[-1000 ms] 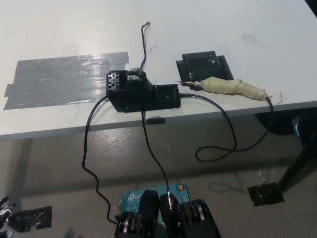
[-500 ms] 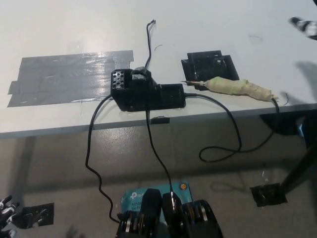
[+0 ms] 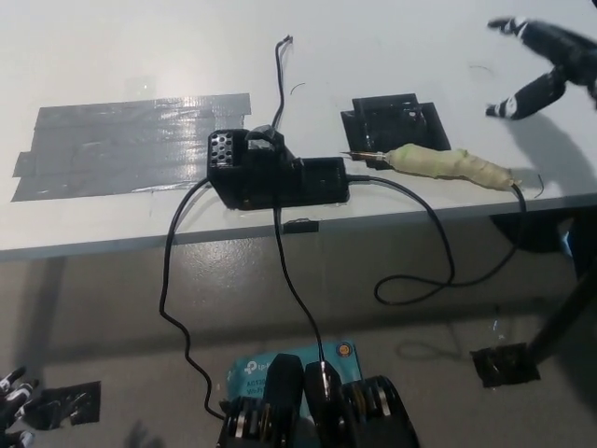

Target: The robot uses its right hand to grab and lift the soldering gun kept on the middle of the table and puts it in its base

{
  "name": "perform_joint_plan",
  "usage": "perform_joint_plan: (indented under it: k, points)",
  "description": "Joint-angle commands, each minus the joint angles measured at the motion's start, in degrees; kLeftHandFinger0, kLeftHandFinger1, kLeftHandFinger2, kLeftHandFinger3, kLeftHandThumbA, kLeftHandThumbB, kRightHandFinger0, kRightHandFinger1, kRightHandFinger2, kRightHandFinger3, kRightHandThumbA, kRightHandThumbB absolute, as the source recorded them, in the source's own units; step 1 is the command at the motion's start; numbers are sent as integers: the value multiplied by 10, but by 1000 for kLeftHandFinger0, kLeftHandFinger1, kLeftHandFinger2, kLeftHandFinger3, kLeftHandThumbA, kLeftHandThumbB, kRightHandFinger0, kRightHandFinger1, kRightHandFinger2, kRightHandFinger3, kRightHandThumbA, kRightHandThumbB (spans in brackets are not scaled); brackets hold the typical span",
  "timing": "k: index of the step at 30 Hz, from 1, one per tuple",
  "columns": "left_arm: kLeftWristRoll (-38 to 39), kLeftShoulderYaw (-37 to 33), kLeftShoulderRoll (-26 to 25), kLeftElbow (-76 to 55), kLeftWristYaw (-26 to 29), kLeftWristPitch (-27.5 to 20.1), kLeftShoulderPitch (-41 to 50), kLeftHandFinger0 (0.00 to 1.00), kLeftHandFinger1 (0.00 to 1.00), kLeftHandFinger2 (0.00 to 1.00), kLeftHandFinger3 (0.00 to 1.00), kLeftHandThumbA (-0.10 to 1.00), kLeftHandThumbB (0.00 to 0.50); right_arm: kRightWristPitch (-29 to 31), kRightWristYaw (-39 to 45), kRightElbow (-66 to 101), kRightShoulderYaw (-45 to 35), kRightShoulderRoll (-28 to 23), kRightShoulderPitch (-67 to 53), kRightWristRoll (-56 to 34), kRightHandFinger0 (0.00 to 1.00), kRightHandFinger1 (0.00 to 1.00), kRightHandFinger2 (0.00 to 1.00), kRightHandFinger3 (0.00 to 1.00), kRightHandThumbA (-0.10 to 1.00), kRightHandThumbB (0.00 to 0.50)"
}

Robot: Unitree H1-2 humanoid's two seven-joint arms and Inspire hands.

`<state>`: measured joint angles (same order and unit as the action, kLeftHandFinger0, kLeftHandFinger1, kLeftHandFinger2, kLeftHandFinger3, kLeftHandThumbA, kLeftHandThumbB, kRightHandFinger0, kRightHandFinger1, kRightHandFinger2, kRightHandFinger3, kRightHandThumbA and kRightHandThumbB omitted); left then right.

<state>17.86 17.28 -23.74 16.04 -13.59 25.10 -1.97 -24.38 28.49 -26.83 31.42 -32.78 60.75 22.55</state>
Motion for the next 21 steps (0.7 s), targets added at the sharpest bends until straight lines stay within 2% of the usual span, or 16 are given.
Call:
perform_joint_plan:
  k: [1,3,6,10,13,15,16,18,20,21]
  points:
    - [5,0,-9,-14,-7,2,-4,898,894,991,1000,415,147,1,20,-14,21,12,33,48,1000,1000,1000,1000,751,443]
    - [8,0,-10,-12,-11,-2,-3,910,900,1000,1000,424,141,5,18,-19,26,21,29,52,1000,1000,1000,1000,727,413]
    - [11,0,-10,-9,-14,-2,-5,912,902,1000,1000,419,154,3,21,-22,14,28,22,42,1000,1000,1000,1000,716,403]
    - [9,-4,-11,-8,-15,-2,-7,904,896,1000,1000,416,135,-3,19,-24,7,41,18,46,1000,1000,1000,1000,667,358]
    - [4,-9,-13,-6,-15,-3,-8,872,883,1000,1000,426,144,-2,10,-34,1,52,15,47,1000,1000,1000,1000,673,348]
    - [4,-13,-12,-2,-16,-5,-12,882,895,1000,1000,438,131,-4,4,-39,-5,55,9,49,1000,1000,1000,1000,702,346]
    - [5,-14,-9,-4,-14,-4,-12,879,893,1000,1000,446,139,1,-10,-63,-9,61,7,49,1000,1000,1000,1000,697,340]
    - [8,-12,-7,-9,-12,2,-11,889,898,1000,1000,453,124,5,-17,-78,-9,65,9,55,1000,1000,1000,1000,689,341]
    - [6,-13,-5,-11,-9,3,-12,887,906,1000,1000,465,128,15,-24,-98,-9,69,11,58,1000,1000,1000,1000,629,319]
    - [6,-14,-3,-12,-8,3,-13,880,900,1000,1000,468,127,17,-27,-103,-9,69,11,60,1000,1000,1000,1000,619,324]
